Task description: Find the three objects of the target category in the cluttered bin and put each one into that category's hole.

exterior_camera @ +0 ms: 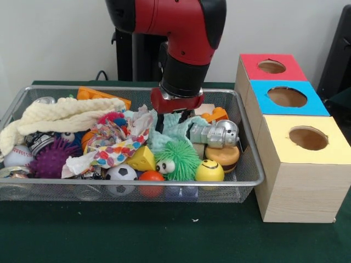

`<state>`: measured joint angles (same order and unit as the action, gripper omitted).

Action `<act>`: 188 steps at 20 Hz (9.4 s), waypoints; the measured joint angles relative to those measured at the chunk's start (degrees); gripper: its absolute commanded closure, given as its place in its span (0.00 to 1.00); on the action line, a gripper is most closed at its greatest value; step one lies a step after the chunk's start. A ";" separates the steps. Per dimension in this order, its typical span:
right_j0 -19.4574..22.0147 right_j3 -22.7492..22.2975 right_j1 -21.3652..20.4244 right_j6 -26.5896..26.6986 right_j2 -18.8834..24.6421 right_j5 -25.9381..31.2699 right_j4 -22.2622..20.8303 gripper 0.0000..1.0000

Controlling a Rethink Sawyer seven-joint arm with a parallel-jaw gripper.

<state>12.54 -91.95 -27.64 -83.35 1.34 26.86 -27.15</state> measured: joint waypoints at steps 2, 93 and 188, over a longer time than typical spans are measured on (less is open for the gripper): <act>-0.61 0.69 0.37 0.00 -0.59 -0.16 0.00 0.00; 18.30 4.43 -15.88 8.02 16.52 19.72 -0.64 0.00; 7.81 -6.81 -2.87 7.94 4.32 -5.60 14.19 0.00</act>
<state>20.35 -98.76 -30.51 -75.41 5.67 21.26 -12.96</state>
